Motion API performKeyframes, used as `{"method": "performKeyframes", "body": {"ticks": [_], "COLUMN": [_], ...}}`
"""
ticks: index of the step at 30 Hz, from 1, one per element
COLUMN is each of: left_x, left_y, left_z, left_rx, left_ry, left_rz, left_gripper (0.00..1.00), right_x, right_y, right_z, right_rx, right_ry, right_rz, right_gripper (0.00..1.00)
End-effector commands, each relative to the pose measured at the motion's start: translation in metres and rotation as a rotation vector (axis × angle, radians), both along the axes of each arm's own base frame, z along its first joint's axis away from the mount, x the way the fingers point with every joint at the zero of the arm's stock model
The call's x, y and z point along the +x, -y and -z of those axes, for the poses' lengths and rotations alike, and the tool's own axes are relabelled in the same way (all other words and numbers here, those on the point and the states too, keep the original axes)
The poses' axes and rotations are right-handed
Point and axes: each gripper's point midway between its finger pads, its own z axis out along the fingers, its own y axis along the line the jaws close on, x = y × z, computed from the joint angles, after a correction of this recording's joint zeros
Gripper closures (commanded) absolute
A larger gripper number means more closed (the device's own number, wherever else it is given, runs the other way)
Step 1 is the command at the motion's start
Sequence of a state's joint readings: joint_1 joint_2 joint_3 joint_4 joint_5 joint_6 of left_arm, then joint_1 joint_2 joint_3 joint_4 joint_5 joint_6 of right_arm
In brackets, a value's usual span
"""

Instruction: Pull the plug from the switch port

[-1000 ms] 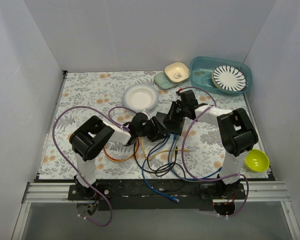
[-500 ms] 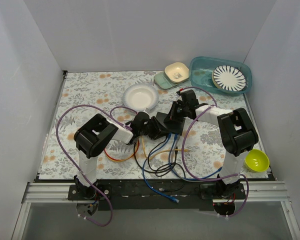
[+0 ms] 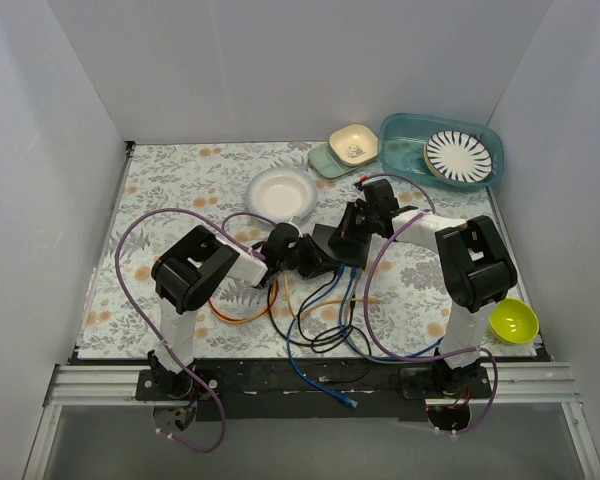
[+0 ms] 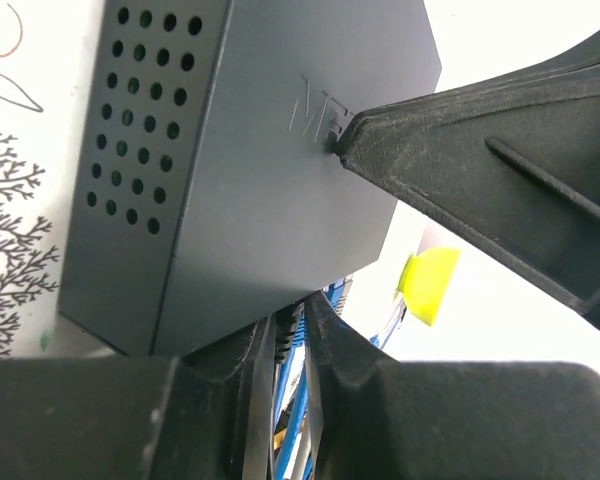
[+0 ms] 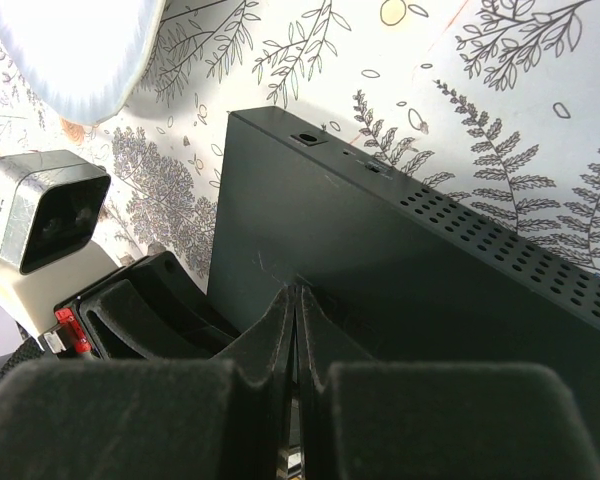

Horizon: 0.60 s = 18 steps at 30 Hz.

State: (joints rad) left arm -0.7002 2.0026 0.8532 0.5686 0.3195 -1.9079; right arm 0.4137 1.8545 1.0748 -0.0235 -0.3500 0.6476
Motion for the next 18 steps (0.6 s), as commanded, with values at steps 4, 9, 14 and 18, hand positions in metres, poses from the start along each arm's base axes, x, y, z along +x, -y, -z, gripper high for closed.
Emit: {"method": "performKeyframes", "body": {"ticks": [4, 9, 14, 18], "left_x": [-0.012, -0.023, -0.038, -0.05], "left_y": [-0.03, -0.034, -0.041, -0.049], "left_z": [0.059, 0.06, 0.062, 0.058], "left_rx": [0.195, 0.192, 0.191, 0.187], "left_ry": [-0.104, -0.098, -0.104, -0.105], "left_rz": [-0.031, 0.003, 0.033, 0.047], "left_gripper": [1.0, 1.0, 1.0, 1.0], "right_x": [-0.033, -0.029, -0.028, -0.026], "right_y": [0.033, 0.033, 0.033, 0.034], "right_z": [0.054, 0.053, 0.054, 0.054], "right_rx": [-0.16, -0.157, -0.154, -0.151], "right_ry": [-0.152, -0.15, -0.155, -0.155], "right_rz": [0.018, 0.02, 0.022, 0.025], "right_gripper": [0.94, 0.94, 0.94, 0.94]}}
